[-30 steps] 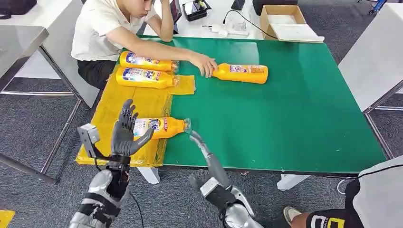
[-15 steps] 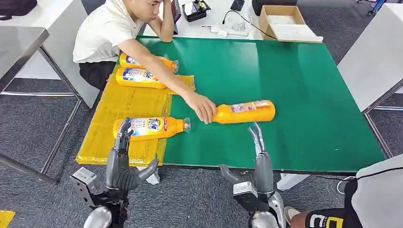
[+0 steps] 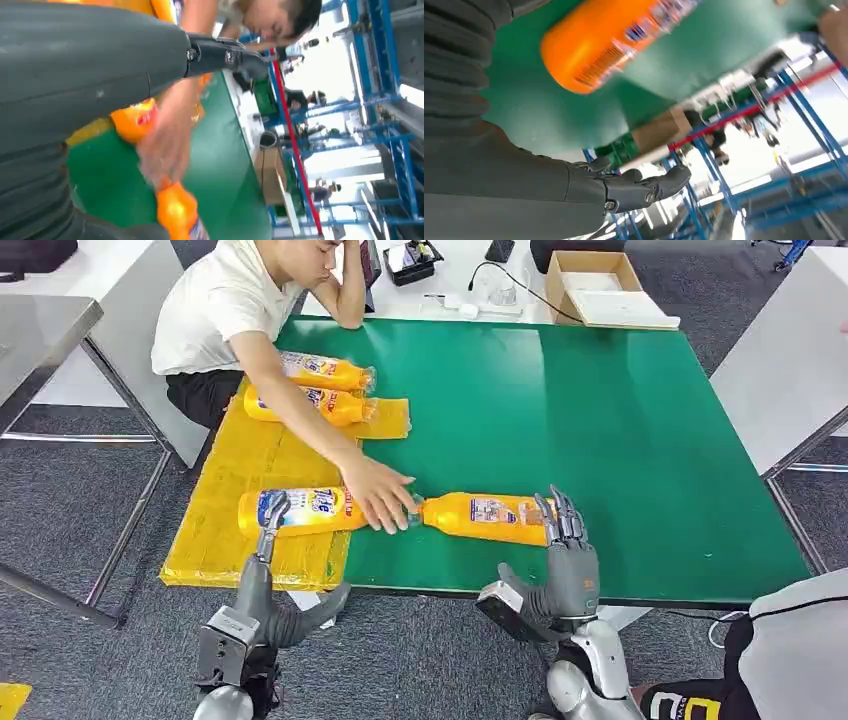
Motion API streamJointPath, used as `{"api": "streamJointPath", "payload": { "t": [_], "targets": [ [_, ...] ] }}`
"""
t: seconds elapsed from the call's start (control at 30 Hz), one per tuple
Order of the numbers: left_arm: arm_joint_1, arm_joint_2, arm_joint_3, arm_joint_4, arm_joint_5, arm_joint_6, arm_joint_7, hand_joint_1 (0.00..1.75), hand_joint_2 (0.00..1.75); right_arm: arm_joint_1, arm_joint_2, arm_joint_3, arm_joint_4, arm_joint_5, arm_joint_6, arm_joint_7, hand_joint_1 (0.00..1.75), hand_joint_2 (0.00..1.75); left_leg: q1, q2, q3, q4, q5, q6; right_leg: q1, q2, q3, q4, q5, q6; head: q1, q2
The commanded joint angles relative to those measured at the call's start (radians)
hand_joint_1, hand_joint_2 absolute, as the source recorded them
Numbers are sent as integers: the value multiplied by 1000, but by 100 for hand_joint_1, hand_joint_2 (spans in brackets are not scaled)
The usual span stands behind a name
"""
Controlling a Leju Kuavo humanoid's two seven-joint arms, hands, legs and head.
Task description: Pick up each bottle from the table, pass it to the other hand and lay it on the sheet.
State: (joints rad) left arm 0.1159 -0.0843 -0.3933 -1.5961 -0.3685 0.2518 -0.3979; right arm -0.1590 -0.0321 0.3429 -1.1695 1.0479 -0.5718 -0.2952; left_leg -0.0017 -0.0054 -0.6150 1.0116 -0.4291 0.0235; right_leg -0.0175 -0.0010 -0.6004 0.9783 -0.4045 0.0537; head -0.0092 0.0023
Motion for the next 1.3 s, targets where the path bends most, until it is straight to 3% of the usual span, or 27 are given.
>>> {"api": "streamJointPath", "payload": {
  "t": [0.03,0.13,0.27,0.33,0.5,0.63,0.77,0.9,1.03,1.07,1.3],
  "targets": [
    [-33,26,-55,68,22,-24,-10,0,175,-202,6,16,324,-1,72,40,0,175,1,5,9,-2,-2,-3,2,4,7,-2,-1,-4,-1,0],
    [-35,25,-55,67,22,-24,-10,0,175,-207,8,15,336,-1,71,44,0,175,1,1,3,-1,0,-1,1,1,2,-1,0,-2,0,0],
    [-34,26,-54,67,22,-24,-9,0,175,-204,7,16,336,-1,67,43,0,175,2,2,10,-2,-3,-2,2,1,9,-2,-3,-4,0,0],
    [-41,28,-62,66,24,-37,-19,0,175,-233,4,26,380,-5,113,66,0,175,1,1,3,-1,-1,-1,1,0,3,-1,-1,-2,0,0],
    [-57,22,-72,74,28,-60,-28,0,175,-342,1,48,549,44,144,129,0,175,0,3,4,-1,-1,-1,0,2,3,0,0,-2,0,0],
    [-80,-3,-56,122,68,-85,-20,0,175,-386,-17,65,616,74,159,118,0,175,0,1,5,-1,0,-1,1,0,5,-1,-1,-3,0,0],
    [-87,-11,-33,136,103,-118,18,0,175,-425,-1,81,650,114,296,271,0,175,1,1,8,-1,-2,-2,1,1,7,-1,-2,-3,-1,0],
    [-79,-14,-36,135,94,-119,17,0,175,-432,8,81,652,136,278,328,0,175,0,1,3,-1,0,0,0,1,2,0,0,-1,0,0],
    [-81,-17,-39,140,91,-119,17,0,175,-433,6,76,654,141,260,330,0,175,1,3,9,-1,-3,-2,2,2,9,-1,-2,-3,0,0],
    [-82,-17,-39,141,91,-119,17,0,175,-436,4,78,657,147,262,331,0,175,0,1,4,-1,0,-1,1,0,3,0,-1,-2,0,0],
    [-102,-36,-25,155,77,-68,44,0,175,-458,8,60,704,162,275,350,0,175,1,1,5,0,-1,-1,1,0,4,0,-1,-2,0,0]
  ]
}}
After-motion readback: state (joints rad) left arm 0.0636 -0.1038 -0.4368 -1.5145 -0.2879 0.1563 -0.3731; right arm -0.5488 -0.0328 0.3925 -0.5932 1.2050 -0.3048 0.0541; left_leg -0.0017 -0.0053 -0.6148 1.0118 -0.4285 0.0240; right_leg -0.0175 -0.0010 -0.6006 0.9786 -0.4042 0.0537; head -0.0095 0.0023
